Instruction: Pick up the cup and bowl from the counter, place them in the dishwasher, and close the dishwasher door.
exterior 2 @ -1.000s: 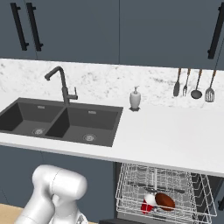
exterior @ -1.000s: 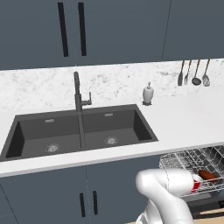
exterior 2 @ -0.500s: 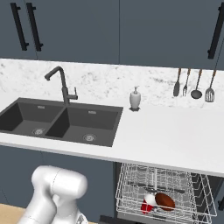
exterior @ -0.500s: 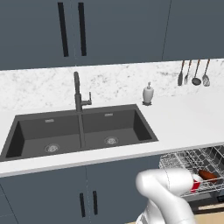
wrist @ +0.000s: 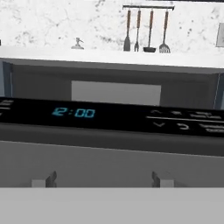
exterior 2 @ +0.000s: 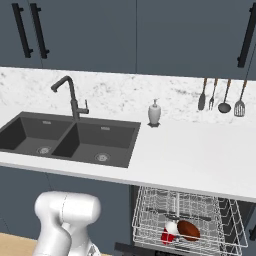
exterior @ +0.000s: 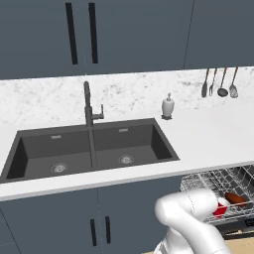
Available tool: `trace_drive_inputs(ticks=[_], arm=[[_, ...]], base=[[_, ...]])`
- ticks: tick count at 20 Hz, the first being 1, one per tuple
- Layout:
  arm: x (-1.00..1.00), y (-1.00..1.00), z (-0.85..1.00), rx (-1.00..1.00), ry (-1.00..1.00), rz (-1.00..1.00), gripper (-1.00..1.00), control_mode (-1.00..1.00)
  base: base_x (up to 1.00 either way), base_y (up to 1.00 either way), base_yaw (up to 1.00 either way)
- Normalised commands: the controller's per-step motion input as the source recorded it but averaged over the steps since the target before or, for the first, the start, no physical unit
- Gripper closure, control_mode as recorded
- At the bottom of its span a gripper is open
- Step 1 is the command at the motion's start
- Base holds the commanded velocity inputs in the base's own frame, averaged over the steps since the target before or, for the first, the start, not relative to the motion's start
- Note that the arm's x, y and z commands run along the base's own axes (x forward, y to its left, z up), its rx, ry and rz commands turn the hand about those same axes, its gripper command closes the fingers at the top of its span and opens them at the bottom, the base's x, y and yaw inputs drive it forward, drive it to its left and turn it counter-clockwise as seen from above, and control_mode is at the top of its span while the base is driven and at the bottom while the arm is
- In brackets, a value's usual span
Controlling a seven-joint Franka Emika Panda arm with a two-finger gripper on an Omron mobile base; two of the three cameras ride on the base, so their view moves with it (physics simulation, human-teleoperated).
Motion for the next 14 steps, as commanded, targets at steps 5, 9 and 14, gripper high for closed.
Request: trace_drive_inputs(ticks=[5,9,14], arm=[[1.0,0.29,0.0,0.0,0.0,0.05,-1.0,-1.0],[1.0,0.43,0.0,0.0,-0.07,-0.01,-1.0,-1.0],[1.0,0.86,0.05,-0.01,-0.1,-0.13,-1.0,-1.0]], base=[[0.0,0.0,0.0],[0.0,0.0,0.0],[0.0,0.0,0.0]])
